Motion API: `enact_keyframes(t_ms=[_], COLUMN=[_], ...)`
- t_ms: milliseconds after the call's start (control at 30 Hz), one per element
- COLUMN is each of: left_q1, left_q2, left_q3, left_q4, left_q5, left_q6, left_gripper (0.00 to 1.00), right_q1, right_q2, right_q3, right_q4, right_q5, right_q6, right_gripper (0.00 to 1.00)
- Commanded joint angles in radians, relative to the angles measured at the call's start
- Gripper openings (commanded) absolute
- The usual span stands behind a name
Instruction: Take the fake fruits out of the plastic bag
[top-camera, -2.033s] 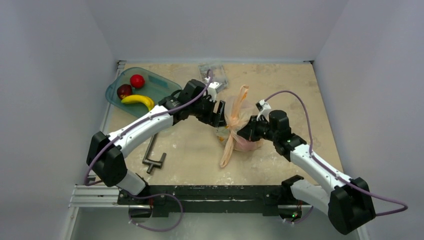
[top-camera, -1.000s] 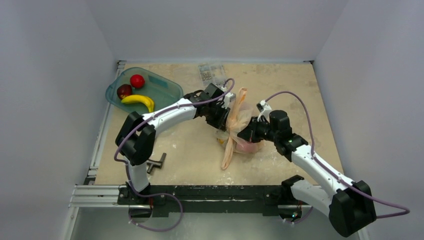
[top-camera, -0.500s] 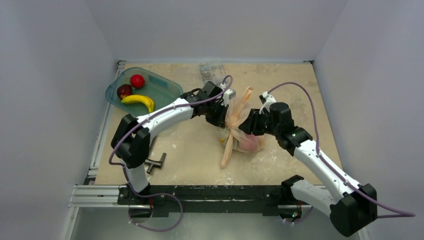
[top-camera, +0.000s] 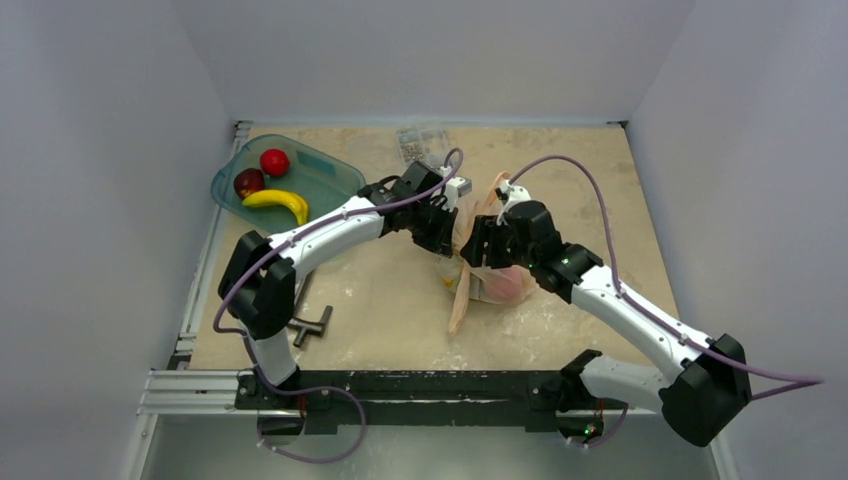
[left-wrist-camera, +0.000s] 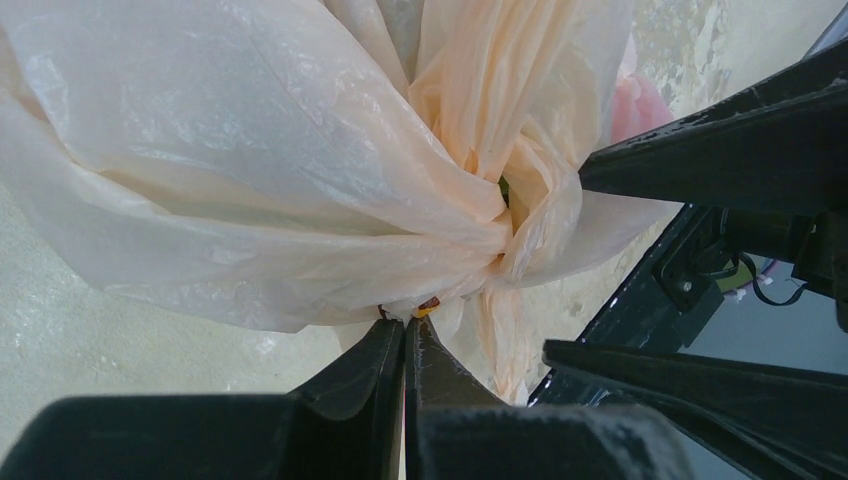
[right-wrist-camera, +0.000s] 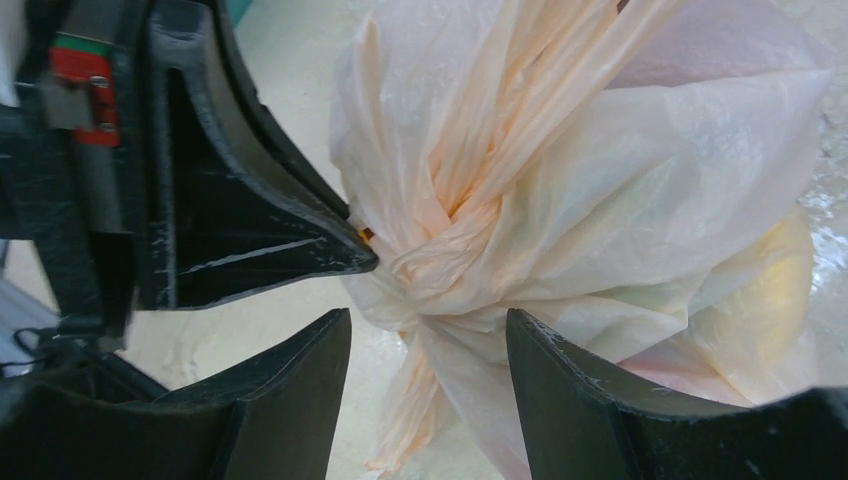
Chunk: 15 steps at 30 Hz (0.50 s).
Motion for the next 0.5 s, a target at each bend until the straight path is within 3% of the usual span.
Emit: enact_keyframes(t_ms=[0, 167, 467], left_q1=[-0.001, -0.001, 0.0], left_q2=[-0.056, -0.063, -0.079], left_q3=[0.008, 0.01, 0.012], left_q4=[0.04, 0.039, 0.028], left_q5=[0.04, 0.052, 0.031], left_q6=[-0.017, -0.025, -0.03], left_gripper=[0.0, 0.0, 0.0], right_q1=[0.039, 0.07, 0.085], right_q2=[0.008, 0.07, 0.132], right_q3=[0.038, 0.024, 0.029], right_q4=[-0.006, 0.012, 0.025], right_q5=[0.171, 0.219, 0.264], right_q6=[-0.016, -0.01, 0.043], right_gripper=[0.59, 0.57, 0.27])
